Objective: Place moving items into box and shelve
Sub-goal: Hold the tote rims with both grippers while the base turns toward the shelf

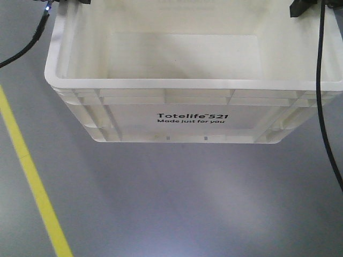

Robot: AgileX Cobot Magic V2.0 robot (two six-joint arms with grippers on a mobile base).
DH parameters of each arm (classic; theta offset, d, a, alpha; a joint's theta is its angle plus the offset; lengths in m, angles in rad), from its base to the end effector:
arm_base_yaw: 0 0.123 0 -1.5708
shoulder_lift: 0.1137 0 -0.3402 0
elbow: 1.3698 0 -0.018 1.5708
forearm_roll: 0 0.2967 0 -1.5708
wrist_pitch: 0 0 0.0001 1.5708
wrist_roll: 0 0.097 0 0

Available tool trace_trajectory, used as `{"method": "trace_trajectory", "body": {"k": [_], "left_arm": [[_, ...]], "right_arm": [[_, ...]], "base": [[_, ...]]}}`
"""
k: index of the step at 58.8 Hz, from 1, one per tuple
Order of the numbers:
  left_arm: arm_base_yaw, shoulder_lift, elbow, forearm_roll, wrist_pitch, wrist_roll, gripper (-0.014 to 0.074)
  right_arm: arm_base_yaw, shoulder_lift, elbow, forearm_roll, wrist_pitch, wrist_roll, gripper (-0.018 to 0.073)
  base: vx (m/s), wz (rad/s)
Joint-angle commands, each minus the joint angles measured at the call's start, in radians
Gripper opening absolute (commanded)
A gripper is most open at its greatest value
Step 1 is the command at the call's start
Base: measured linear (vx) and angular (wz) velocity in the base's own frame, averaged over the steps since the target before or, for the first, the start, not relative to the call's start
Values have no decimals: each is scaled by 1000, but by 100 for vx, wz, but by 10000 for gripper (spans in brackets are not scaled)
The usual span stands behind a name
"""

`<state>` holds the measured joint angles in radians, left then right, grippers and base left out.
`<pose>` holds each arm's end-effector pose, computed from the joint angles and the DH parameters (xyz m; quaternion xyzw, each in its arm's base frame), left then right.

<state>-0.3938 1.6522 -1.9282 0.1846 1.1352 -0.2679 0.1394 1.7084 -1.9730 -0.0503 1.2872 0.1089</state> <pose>0.3809 -0.1408 0.5127 0.0610 0.9153 -0.0387 0.3962 0.4110 0.0529 0.4937 -0.0136 0.9495 0.0137 0.3130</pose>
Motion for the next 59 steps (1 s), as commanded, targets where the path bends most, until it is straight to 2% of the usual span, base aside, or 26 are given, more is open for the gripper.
{"method": "trace_trajectory", "body": {"k": [1,59], "left_arm": [[13,-60,-38,127,-80,4,2],[14,-60,-38,127,-80,4,2]], "right_arm": [[-21,-64,-41,-126,1,-13,-5],[-21,-64,-41,-121,1,-13,-5]], "base": [[54,-68],[50,-65]]}}
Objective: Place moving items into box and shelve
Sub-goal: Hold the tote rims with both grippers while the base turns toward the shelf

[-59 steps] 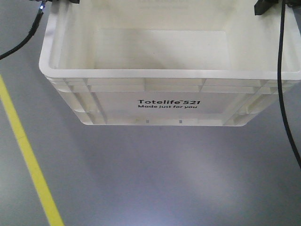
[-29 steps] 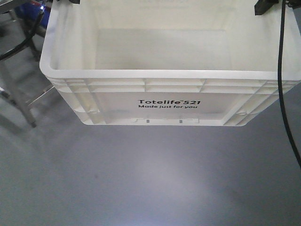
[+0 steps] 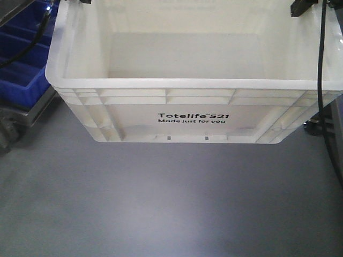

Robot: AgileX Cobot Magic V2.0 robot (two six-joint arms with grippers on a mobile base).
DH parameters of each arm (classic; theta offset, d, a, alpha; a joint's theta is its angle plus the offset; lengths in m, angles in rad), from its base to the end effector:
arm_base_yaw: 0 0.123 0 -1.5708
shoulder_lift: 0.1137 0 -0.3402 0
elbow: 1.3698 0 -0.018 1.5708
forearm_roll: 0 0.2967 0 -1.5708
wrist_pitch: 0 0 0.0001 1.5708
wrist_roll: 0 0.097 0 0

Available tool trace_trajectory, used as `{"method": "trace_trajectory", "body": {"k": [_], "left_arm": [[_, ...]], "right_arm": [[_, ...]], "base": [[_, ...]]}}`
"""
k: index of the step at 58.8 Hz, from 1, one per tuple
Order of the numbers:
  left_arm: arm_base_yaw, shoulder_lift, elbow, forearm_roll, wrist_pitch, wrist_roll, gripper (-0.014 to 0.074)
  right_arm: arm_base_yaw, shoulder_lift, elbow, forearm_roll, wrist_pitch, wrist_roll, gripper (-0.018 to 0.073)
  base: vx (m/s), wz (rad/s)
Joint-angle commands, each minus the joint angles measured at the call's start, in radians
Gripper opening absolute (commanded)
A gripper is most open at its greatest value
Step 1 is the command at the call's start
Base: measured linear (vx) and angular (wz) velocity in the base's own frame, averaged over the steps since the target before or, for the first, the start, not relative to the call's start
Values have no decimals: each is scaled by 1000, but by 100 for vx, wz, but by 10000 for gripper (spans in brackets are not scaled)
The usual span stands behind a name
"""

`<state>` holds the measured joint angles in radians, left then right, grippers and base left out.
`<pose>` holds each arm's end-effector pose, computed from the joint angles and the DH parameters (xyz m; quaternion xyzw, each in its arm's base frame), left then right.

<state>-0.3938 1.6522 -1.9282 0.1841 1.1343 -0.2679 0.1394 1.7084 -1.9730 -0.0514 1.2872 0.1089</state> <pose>0.3810 -0.1409 0.5127 0.0611 0.9152 -0.0391 0.3965 0.4110 0.0528 0.4937 -0.0136 0.9495 0.0132 0.3131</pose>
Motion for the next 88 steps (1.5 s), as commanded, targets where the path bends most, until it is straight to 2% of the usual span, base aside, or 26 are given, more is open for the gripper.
{"method": "trace_trajectory", "body": {"k": [1,35,88], "left_arm": [[14,-60,-38,127,-79,4,2],[14,-60,-38,127,-80,4,2],[14,-60,-38,127,-80,4,2]], "right_arm": [[-21,-64,-41,-119,1,-13,-5],[-21,-64,-41,-116,1,-13,-5],[-21,-64,-41,-116,1,-13,-5]], "base": [[48,-59],[50,-46],[56,-8]]}}
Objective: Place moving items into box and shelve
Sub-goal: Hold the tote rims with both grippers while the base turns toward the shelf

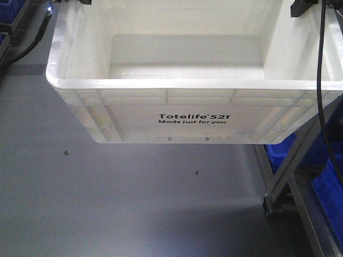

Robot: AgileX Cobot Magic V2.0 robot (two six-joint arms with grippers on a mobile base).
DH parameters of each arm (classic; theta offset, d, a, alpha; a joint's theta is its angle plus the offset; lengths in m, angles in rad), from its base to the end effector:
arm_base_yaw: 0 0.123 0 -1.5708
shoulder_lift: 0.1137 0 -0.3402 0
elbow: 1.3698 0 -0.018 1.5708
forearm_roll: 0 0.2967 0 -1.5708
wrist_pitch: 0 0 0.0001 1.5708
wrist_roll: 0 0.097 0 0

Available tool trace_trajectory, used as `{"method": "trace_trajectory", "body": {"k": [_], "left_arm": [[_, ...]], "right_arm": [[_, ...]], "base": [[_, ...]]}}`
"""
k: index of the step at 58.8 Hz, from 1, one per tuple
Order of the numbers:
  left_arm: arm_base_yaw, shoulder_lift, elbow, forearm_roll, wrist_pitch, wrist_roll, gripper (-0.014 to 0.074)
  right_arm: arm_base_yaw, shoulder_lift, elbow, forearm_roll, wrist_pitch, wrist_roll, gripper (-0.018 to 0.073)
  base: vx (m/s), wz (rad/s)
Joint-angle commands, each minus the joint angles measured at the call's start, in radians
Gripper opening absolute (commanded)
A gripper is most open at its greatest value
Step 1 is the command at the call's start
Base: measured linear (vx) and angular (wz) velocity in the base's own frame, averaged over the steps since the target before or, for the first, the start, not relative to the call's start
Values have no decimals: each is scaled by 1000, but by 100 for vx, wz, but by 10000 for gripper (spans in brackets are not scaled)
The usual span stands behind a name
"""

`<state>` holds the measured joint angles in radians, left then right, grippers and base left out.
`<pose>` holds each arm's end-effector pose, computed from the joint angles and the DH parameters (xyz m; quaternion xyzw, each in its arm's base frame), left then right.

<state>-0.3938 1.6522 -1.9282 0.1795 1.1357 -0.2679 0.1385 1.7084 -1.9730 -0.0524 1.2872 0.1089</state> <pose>0.3808 -0.1412 0.5126 0.0609 0.9156 -0.0410 0.3952 0.4111 0.0524 0.4937 -0.0132 0.9495 0.0126 0.3132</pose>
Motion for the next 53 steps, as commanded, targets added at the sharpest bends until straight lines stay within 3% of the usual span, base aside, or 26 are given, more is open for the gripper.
{"method": "trace_trajectory", "body": {"k": [1,53], "left_arm": [[14,-60,-38,132,-81,4,2],[14,-60,-38,132,-81,4,2]], "right_arm": [[-20,-64,-41,-115,1,-13,-5],[-20,-64,-41,-115,1,-13,-5]], "base": [[59,-1],[57,3]]}}
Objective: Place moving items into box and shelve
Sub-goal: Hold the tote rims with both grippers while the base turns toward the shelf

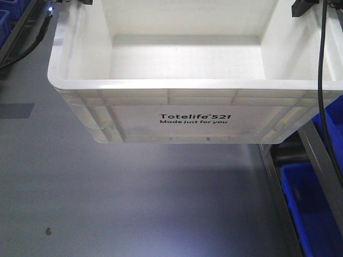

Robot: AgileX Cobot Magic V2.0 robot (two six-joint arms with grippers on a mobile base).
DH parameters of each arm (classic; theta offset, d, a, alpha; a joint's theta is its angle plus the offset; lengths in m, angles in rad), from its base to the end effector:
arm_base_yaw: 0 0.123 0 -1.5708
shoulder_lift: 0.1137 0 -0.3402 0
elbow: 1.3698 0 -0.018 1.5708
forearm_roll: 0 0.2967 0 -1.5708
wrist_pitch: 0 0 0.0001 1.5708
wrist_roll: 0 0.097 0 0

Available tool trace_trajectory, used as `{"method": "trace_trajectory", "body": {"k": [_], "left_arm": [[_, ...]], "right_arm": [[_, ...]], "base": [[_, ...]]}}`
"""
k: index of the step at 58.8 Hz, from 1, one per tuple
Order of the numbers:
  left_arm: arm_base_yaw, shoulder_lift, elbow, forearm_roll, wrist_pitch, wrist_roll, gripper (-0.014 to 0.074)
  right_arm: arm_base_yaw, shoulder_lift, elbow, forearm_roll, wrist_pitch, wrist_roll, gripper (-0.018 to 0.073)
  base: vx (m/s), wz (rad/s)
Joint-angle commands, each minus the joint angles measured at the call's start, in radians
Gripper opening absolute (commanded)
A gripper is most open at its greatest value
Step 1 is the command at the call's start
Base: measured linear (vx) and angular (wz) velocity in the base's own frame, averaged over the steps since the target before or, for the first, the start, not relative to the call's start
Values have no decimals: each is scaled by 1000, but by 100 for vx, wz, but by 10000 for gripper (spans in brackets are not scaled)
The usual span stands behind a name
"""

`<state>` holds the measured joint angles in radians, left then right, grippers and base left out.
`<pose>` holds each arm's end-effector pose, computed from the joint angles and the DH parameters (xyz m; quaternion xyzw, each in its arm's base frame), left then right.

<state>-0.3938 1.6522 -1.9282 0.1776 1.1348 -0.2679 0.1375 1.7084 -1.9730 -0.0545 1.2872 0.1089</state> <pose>0.3808 -0.1414 0.5126 0.0609 0.9155 -0.0421 0.3953 0.4111 0.0518 0.4937 -0.0126 0.9495 0.0114 0.3133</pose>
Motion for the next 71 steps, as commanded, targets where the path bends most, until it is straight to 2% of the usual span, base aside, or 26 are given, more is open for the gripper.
{"method": "trace_trajectory", "body": {"k": [1,36,71], "left_arm": [[14,-60,-38,134,-80,4,2],[14,-60,-38,134,-80,4,2],[14,-60,-38,134,-80,4,2]], "right_arm": [[-19,-64,-41,-113,1,-13,-5],[-19,-64,-41,-116,0,-13,-5],[-19,-64,-41,-117,1,-13,-5]], "base": [[56,11],[50,31],[33,62]]}}
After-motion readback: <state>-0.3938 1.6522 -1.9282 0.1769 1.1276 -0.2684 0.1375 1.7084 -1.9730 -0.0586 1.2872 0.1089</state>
